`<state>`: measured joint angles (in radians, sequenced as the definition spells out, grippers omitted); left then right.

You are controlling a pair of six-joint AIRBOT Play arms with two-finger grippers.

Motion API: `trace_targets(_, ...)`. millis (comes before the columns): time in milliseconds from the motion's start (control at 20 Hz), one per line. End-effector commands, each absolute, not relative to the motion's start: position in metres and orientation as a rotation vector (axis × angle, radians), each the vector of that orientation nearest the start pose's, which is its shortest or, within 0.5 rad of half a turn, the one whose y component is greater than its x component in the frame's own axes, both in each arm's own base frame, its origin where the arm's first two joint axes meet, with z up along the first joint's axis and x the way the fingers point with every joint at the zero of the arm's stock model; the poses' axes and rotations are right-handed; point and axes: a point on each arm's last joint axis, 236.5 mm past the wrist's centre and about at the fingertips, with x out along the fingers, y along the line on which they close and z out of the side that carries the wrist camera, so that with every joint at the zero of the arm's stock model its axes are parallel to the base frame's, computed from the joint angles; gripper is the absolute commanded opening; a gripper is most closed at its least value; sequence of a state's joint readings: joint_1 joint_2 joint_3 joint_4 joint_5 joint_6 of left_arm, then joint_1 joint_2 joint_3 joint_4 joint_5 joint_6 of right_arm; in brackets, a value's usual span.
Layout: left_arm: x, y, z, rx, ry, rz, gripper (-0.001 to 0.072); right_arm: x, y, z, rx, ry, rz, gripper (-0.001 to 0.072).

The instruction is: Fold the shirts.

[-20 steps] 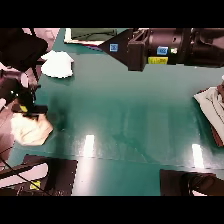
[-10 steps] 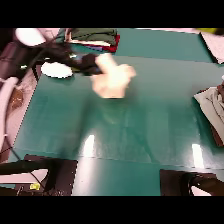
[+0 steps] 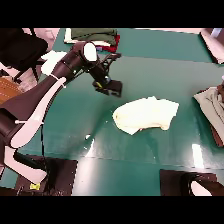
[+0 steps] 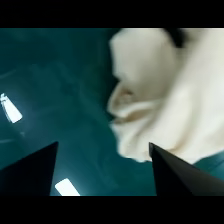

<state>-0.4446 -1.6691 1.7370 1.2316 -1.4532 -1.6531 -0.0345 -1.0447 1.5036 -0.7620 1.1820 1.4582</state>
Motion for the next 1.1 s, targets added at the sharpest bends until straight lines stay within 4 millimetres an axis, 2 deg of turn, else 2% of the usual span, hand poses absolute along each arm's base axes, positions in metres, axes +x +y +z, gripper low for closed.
trace_targets(0,0.396,-0.194,0.029,0.06,1.49,-0.331,0.0637,0.35,0.143,0.181,0.582,0.943,0.545,0.0458)
trace_targets(50,0.396,-0.196,0.037,0.012,1.482,-0.354,0.0638,0.344,0.141,0.141,0.615,1.019,0.51,0.0542)
trace_targets(100,0.394,-0.2,0.043,-0.016,1.476,-0.379,0.0638,0.339,0.132,0.1,0.644,1.08,0.442,0.057)
trace_targets(150,0.392,-0.205,0.047,-0.013,1.47,-0.415,0.0639,0.335,0.121,0.068,0.699,1.117,0.38,0.0581)
trace_targets(200,0.391,-0.207,0.048,-0.017,1.467,-0.425,0.0638,0.33,0.106,0.039,0.751,1.151,0.324,0.0615)
trace_targets(300,0.391,-0.212,0.051,-0.026,1.457,-0.447,0.0638,0.314,0.067,-0.005,0.846,1.213,0.212,0.0616)
trace_targets(400,0.391,-0.213,0.052,-0.02,1.452,-0.46,0.0638,0.306,0.033,-0.022,0.995,1.182,0.141,0.0615)
trace_targets(450,0.392,-0.218,0.053,-0.035,1.444,-0.477,0.0638,0.305,0.024,-0.025,1.051,1.156,0.143,0.0615)
trace_targets(600,0.39,-0.237,0.061,-0.09,1.426,-0.553,0.0639,0.281,0.02,-0.054,1.076,1.282,0.141,0.0615)
trace_targets(650,0.389,-0.24,0.062,-0.098,1.424,-0.569,0.0638,0.28,0.021,-0.061,1.083,1.298,0.142,0.0615)
trace_targets(750,0.387,-0.239,0.062,-0.093,1.434,-0.571,0.0639,0.285,0.03,-0.069,1.097,1.317,0.169,0.0616)
trace_targets(900,0.384,-0.242,0.063,-0.105,1.439,-0.583,0.0638,0.295,0.044,-0.095,1.038,1.36,0.166,0.0616)
trace_targets(1050,0.384,-0.25,0.067,-0.136,1.432,-0.61,0.0638,0.332,0.074,-0.091,1.002,1.338,0.254,0.0602)
